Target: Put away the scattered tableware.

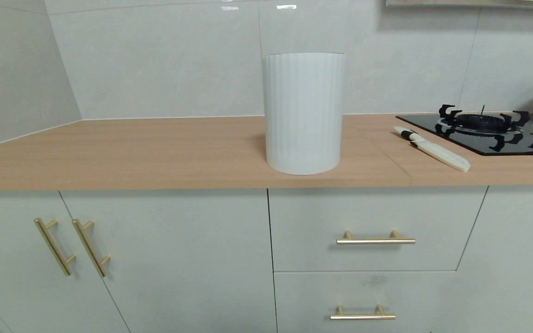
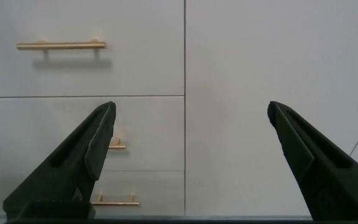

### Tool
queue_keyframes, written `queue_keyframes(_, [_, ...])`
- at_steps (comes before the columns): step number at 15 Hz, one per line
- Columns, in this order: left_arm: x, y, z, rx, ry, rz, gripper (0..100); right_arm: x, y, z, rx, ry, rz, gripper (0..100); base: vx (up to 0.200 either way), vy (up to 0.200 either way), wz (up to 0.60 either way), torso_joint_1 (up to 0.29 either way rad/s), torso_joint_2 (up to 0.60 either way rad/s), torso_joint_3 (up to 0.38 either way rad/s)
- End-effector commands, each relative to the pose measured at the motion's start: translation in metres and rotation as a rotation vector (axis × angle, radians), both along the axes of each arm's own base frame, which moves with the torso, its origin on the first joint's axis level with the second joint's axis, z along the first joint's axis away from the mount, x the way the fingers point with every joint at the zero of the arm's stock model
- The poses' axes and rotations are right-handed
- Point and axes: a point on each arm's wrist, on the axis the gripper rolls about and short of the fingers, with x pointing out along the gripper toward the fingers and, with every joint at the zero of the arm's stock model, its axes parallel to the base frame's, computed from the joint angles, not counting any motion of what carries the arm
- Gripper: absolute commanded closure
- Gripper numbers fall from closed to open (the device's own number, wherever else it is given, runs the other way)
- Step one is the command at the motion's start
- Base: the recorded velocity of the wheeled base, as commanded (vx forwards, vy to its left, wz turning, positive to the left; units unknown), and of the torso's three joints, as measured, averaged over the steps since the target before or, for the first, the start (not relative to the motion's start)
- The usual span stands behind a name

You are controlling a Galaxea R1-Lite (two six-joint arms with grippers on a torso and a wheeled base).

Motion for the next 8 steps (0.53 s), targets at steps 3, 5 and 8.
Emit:
queue_keyframes(3, [0.0000, 0.0000, 0.0000, 0.000, 0.000, 0.001, 0, 0.0001, -0.0001, 0.0001, -0.002, 0.001, 0.002, 0, 0.000, 0.000, 0.00, 0.000, 0.00, 0.000])
queue_keyframes(5, [0.0000, 0.0000, 0.0000, 0.000, 0.000, 0.001, 0, 0.0001, 0.0000, 0.0001, -0.002, 0.001, 0.000, 0, 0.000, 0.000, 0.00, 0.000, 0.00, 0.000])
queue_keyframes(8, [0.0000, 0.0000, 0.0000, 0.000, 0.000, 0.001, 0, 0.0001, 0.0000, 0.0001, -0.002, 0.001, 0.000, 0, 0.000, 0.000, 0.00, 0.000, 0.00, 0.000])
